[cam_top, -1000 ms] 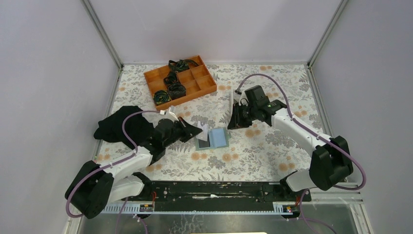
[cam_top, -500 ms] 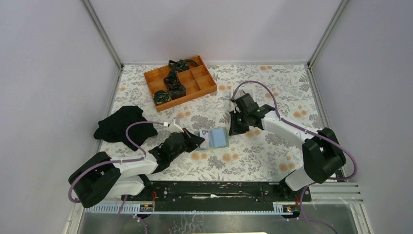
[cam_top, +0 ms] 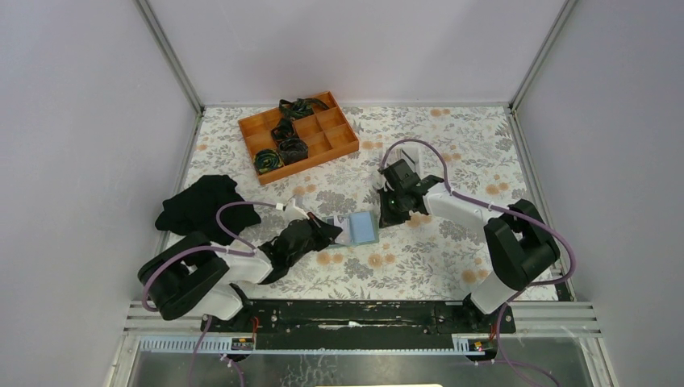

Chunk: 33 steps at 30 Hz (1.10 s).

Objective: Put the credit cards into the card holder
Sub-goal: Insert the credit card into the card holder.

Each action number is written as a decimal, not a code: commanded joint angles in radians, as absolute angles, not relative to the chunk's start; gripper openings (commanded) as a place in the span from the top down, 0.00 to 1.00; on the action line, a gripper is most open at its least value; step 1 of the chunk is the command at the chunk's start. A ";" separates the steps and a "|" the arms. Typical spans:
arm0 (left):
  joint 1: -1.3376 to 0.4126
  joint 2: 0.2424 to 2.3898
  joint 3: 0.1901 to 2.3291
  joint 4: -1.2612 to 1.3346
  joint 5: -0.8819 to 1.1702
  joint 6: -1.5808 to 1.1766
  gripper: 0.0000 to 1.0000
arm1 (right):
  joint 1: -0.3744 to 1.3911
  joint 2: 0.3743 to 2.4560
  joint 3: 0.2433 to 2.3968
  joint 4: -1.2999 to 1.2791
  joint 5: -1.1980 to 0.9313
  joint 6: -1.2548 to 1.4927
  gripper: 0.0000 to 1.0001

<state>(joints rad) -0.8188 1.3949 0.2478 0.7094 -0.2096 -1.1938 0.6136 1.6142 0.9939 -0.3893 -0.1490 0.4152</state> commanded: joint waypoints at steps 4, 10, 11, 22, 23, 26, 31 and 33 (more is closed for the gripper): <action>-0.827 1.477 0.284 0.876 -0.244 -1.182 1.00 | 0.626 1.643 1.027 -0.358 -0.110 0.395 1.00; -0.831 1.528 0.294 0.912 -0.250 -1.196 1.00 | 0.627 1.658 1.022 -0.348 -0.096 0.391 1.00; -0.833 1.531 0.297 0.913 -0.252 -1.196 1.00 | 0.627 1.658 1.023 -0.348 -0.094 0.391 1.00; -0.864 1.518 0.296 0.865 -0.332 -1.200 1.00 | 0.627 1.690 1.013 -0.331 -0.081 0.393 1.00; -0.869 1.515 0.294 0.858 -0.340 -1.202 1.00 | 0.627 1.691 1.012 -0.329 -0.080 0.393 1.00; -0.879 1.512 0.286 0.844 -0.365 -1.213 1.00 | 0.627 1.697 1.009 -0.328 -0.073 0.394 1.00; -0.893 1.499 0.289 0.809 -0.404 -1.222 1.00 | 0.627 1.695 0.998 -0.318 -0.065 0.399 1.00; -0.902 1.488 0.291 0.780 -0.429 -1.227 1.00 | 0.627 1.698 0.999 -0.317 -0.062 0.400 1.00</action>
<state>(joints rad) -0.8856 1.5188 0.2787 0.8108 -0.3412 -1.2190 0.6155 1.6947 0.9951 -0.3450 -0.0921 0.4049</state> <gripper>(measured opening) 0.013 0.011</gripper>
